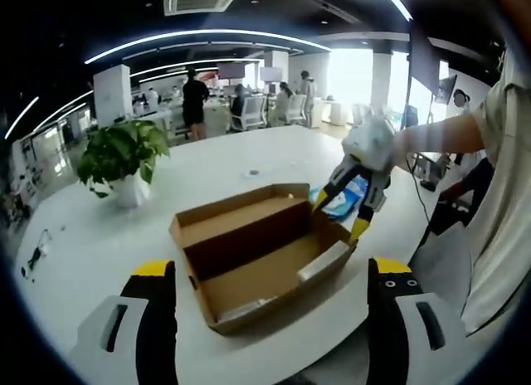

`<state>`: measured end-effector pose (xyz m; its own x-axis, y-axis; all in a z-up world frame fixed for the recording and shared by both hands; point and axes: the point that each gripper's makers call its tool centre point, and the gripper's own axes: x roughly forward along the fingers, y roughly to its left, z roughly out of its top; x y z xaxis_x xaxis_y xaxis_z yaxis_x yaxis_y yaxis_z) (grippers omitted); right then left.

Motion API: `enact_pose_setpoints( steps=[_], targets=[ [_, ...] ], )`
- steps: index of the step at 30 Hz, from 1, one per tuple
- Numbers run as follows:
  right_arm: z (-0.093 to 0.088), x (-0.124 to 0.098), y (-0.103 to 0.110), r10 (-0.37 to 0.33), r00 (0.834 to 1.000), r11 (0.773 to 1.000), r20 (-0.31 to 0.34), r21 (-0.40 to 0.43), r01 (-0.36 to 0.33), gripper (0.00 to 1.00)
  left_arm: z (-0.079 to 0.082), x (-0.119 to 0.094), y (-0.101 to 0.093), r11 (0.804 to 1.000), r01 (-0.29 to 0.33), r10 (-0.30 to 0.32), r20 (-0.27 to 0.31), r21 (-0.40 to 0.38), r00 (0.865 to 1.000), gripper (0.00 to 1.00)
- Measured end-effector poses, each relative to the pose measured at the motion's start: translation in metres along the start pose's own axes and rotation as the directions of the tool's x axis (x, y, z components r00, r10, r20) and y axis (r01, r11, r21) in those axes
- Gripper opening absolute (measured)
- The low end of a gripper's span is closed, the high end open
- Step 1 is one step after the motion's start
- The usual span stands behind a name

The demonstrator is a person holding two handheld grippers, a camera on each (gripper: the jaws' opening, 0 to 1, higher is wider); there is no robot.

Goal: Operate the shoe box by opening the lid, removing the specified soft item, and placing it in the target area until the item is outside and the box remains undamaged.

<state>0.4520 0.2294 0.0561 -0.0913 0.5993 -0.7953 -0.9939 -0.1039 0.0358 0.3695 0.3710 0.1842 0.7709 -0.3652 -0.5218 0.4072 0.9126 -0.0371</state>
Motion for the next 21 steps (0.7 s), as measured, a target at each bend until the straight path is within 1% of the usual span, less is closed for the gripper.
enact_pose_setpoints(
  steps=[3, 5, 8, 12, 15, 19, 21],
  targets=[
    [-0.004, 0.008, -0.001, 0.015, 1.0, 1.0, -0.014, 0.004, -0.015, 0.54, -0.001, 0.001, 0.0, 1.0, 0.003, -0.003, -0.003, 0.002, 1.0, 1.0],
    [-0.006, 0.012, -0.002, 0.032, 0.999, 0.999, -0.018, 0.033, -0.032, 0.54, -0.002, 0.001, 0.001, 1.0, 0.004, -0.004, -0.003, 0.003, 1.0, 1.0],
    [-0.007, 0.018, -0.004, 0.05, 0.999, 0.997, -0.015, 0.063, -0.049, 0.57, -0.004, 0.002, 0.002, 1.0, -0.003, 0.003, -0.008, 0.002, 1.0, 1.0],
    [-0.007, 0.025, -0.004, 0.071, 0.997, 0.995, -0.016, 0.067, -0.07, 0.57, -0.009, 0.002, 0.003, 1.0, -0.011, 0.011, -0.014, -0.002, 1.0, 1.0],
    [-0.009, 0.032, -0.001, 0.09, 0.996, 0.994, -0.025, 0.069, -0.088, 0.53, -0.013, 0.001, 0.004, 1.0, -0.021, 0.021, -0.024, -0.003, 1.0, 1.0],
    [-0.012, 0.038, 0.0, 0.09, 0.995, 0.994, -0.044, 0.062, -0.087, 0.52, -0.018, 0.0, 0.006, 0.999, -0.032, 0.032, -0.036, 0.0, 0.999, 1.0],
    [-0.011, 0.038, -0.001, 0.092, 0.995, 0.994, -0.037, 0.068, -0.089, 0.52, -0.019, -0.001, 0.007, 0.999, -0.034, 0.034, -0.038, -0.002, 0.999, 1.0]
  ],
)
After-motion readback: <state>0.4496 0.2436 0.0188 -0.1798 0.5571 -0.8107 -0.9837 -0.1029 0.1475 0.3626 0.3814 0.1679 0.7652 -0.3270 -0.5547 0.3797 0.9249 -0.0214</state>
